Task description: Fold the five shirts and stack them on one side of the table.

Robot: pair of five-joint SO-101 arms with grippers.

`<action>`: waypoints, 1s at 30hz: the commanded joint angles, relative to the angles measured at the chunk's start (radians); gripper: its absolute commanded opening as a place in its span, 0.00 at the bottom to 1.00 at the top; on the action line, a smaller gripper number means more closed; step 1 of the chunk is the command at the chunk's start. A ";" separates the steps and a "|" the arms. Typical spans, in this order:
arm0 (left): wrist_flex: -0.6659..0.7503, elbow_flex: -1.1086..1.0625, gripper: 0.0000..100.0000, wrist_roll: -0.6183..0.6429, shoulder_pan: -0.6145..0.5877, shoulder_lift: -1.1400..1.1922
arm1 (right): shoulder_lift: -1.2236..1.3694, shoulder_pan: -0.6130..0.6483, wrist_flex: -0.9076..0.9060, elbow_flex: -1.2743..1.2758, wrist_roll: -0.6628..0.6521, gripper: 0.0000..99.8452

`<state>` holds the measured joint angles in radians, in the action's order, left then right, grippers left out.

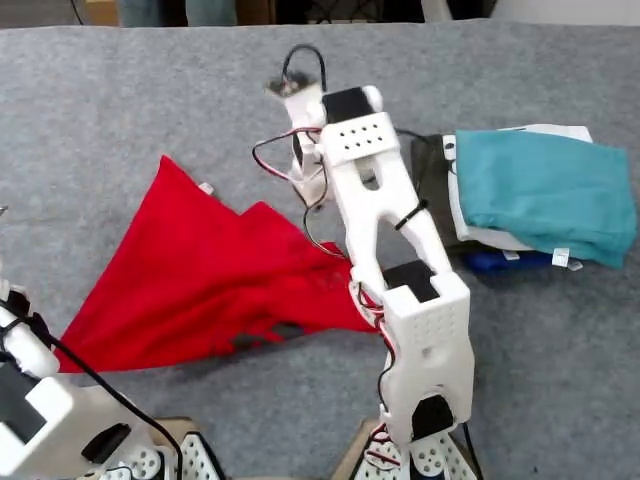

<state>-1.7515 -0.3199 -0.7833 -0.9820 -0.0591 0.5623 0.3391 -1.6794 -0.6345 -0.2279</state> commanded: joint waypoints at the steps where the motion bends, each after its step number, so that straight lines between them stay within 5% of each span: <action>1: -0.008 0.004 0.03 -0.015 -0.010 -0.034 | 0.041 0.078 0.038 -0.147 -0.009 0.20; 5: -0.008 0.004 0.03 -0.015 -0.012 -0.037 | 0.186 0.169 0.014 -0.312 -0.009 0.14; 15: -0.008 0.002 0.03 -0.015 -0.010 -0.034 | 0.550 0.187 -0.078 -0.674 -0.009 0.19; 30: -0.008 0.002 0.03 -0.015 -0.004 -0.034 | 0.616 0.206 -0.071 -0.722 -0.008 0.24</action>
<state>-1.7515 -0.3199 -0.7833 -0.9820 -0.0591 1.1822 0.5309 -1.7561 -1.3096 -0.2325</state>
